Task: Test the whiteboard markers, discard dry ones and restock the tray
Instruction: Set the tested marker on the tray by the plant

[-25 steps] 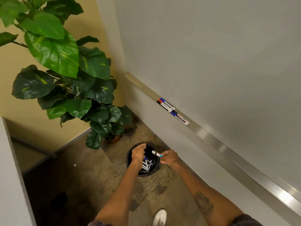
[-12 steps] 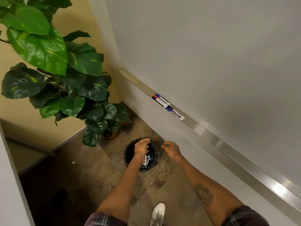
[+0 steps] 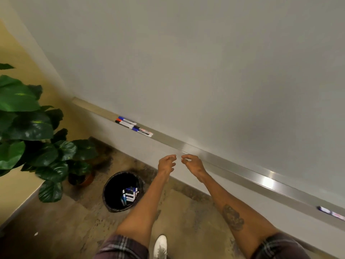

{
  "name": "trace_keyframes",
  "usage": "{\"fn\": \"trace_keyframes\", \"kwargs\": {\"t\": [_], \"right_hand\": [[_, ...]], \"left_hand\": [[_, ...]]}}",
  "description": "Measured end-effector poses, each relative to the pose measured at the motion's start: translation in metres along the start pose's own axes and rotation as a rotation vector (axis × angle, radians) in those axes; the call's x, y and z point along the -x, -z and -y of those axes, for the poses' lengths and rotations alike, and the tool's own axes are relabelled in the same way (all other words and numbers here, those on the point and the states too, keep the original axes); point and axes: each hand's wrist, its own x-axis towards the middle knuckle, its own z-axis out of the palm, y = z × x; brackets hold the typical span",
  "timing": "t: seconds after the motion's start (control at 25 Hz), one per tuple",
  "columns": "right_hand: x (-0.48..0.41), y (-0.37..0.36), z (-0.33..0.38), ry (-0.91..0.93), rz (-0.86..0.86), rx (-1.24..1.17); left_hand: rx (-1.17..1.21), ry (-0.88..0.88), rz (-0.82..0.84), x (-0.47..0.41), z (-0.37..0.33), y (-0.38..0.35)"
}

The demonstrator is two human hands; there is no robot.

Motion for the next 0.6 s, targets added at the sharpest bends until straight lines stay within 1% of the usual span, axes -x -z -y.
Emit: {"fn": "trace_keyframes", "kwargs": {"t": [0.28, 0.6], "right_hand": [[0.056, 0.142, -0.091, -0.05, -0.245, -0.104], [0.134, 0.288, -0.228, -0.193, -0.535, -0.168]], "left_hand": [[-0.124, -0.011, 0.227, 0.042, 0.015, -0.161], [-0.321, -0.017, 0.448, 0.098, 0.068, -0.342]]}}
